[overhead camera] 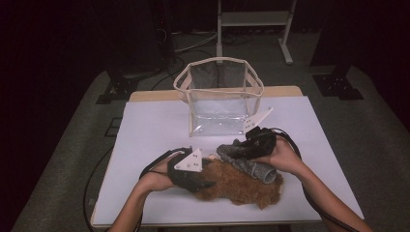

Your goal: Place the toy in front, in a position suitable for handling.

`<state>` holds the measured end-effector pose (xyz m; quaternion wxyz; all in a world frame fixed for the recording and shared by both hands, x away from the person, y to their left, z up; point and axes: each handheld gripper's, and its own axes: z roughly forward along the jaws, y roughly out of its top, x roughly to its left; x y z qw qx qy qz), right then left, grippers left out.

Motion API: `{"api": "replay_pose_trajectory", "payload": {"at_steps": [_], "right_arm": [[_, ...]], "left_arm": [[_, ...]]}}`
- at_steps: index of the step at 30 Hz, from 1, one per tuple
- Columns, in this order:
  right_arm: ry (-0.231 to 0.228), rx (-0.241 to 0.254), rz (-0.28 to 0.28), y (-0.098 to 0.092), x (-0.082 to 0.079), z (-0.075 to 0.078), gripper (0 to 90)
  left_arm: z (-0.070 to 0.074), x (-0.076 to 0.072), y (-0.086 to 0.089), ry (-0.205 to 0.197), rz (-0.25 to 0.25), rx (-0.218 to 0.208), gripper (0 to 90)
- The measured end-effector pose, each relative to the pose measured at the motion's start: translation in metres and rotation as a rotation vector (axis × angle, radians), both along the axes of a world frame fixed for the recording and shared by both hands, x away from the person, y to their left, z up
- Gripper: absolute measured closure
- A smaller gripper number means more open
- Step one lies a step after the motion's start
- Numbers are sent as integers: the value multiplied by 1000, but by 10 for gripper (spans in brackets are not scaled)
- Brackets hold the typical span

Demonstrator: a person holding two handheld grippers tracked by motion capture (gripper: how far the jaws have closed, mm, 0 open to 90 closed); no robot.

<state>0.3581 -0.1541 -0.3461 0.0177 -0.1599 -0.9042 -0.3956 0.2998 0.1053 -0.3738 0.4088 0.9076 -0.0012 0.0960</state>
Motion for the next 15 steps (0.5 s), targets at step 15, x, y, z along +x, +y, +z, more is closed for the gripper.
{"api": "replay_pose_trajectory", "payload": {"at_steps": [15], "right_arm": [[7,64,-67,-32,-1,-8,784]], "left_arm": [[-1,9,19,50,76,-41,444]]}}
